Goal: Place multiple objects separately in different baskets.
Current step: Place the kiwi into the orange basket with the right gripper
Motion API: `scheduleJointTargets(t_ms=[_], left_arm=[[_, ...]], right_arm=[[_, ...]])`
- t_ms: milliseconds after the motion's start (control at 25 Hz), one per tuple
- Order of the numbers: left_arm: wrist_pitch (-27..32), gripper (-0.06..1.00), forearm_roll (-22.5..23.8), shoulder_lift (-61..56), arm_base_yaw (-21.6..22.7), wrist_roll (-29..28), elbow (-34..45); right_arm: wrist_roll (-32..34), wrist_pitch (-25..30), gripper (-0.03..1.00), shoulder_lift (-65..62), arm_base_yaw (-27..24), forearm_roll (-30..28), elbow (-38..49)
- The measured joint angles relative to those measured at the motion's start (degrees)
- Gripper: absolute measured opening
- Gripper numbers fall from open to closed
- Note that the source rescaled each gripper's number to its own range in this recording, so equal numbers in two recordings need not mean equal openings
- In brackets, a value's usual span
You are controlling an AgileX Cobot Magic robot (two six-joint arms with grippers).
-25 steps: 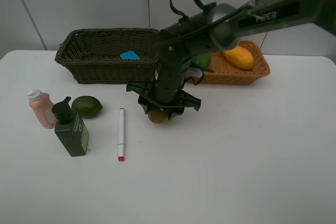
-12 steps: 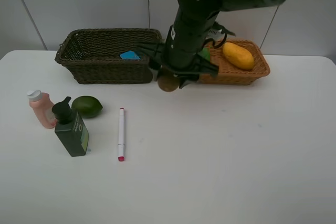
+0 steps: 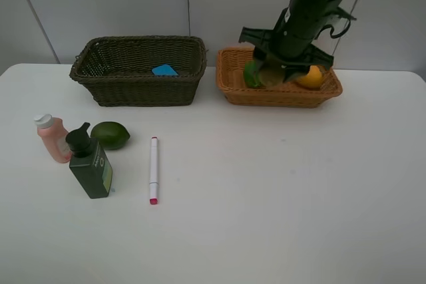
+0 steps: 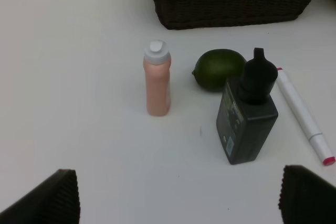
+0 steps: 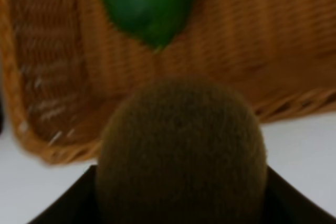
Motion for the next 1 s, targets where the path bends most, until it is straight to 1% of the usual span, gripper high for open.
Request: scheduleJointTargets(t_ms=[160,320,440,520,720,1000], left_arm=[[0.00,1.00,0.00,0.00,0.00,0.00,0.00],[0.00,1.00,0.00,0.00,0.00,0.00,0.00],[0.00,1.00,0.00,0.00,0.00,0.00,0.00],[0.00,1.00,0.00,0.00,0.00,0.00,0.00],[0.00,1.00,0.00,0.00,0.00,0.00,0.00],[0.00,1.00,0.00,0.00,0.00,0.00,0.00]], right_arm=[[-1.14,-2.16,0.09,0.00,-5.44,-1.61,0.00],[-1.27,-4.96,0.09,0.00,-8.44,-6.13,0.00],[-2.30,-7.15,0.09,0.00,-8.96,-10.22,0.07],[-2.65,-8.49,0.09,0.00,-8.96,-11.71,0.06],[-3.46,-11.42,0.09,1.46,-8.96,-12.50,0.06],[-4.19,-14.55,0.09,5.00,-8.96,-12.06,0.06]])
